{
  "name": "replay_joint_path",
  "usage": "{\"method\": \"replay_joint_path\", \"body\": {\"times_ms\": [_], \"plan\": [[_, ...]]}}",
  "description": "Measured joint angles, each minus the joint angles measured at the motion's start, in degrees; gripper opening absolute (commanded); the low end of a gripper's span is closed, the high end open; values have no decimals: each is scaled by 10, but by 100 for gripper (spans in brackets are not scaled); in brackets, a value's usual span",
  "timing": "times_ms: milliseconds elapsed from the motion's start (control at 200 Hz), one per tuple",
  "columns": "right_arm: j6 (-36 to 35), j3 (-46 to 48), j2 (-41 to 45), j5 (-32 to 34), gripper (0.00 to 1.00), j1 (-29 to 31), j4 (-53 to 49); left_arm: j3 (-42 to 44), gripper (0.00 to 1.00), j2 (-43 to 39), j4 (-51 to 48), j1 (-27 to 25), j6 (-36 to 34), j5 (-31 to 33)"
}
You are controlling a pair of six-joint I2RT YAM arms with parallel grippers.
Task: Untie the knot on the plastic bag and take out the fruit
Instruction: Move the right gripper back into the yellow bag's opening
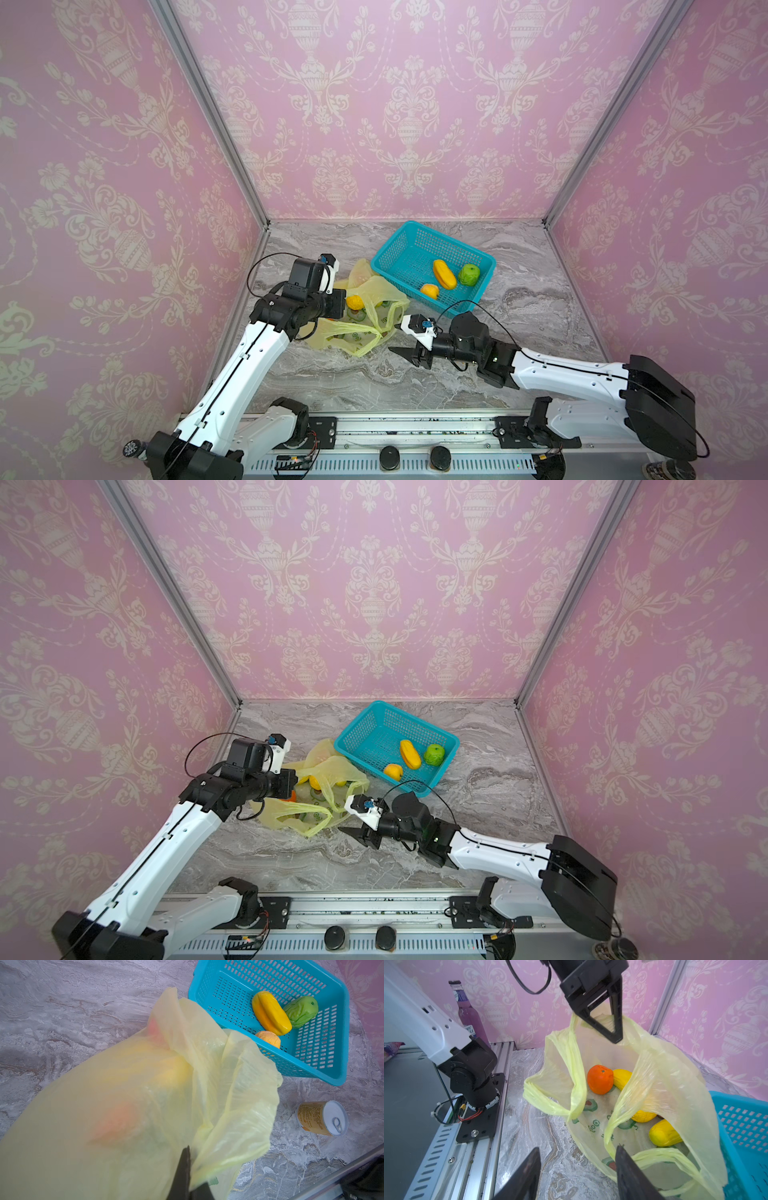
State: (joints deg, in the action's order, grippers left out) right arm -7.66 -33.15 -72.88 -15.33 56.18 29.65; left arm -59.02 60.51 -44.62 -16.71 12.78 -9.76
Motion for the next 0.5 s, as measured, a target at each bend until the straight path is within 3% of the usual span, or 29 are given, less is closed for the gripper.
{"method": "replay_joint_path", "body": {"times_ms": [220, 500], "plan": [[-34, -77, -101, -18, 49, 18, -28, 1, 0, -2, 0, 0, 0, 0], [-46, -175, -237, 18, 37, 31, -47, 2, 0, -2, 0, 0, 0, 0]]}}
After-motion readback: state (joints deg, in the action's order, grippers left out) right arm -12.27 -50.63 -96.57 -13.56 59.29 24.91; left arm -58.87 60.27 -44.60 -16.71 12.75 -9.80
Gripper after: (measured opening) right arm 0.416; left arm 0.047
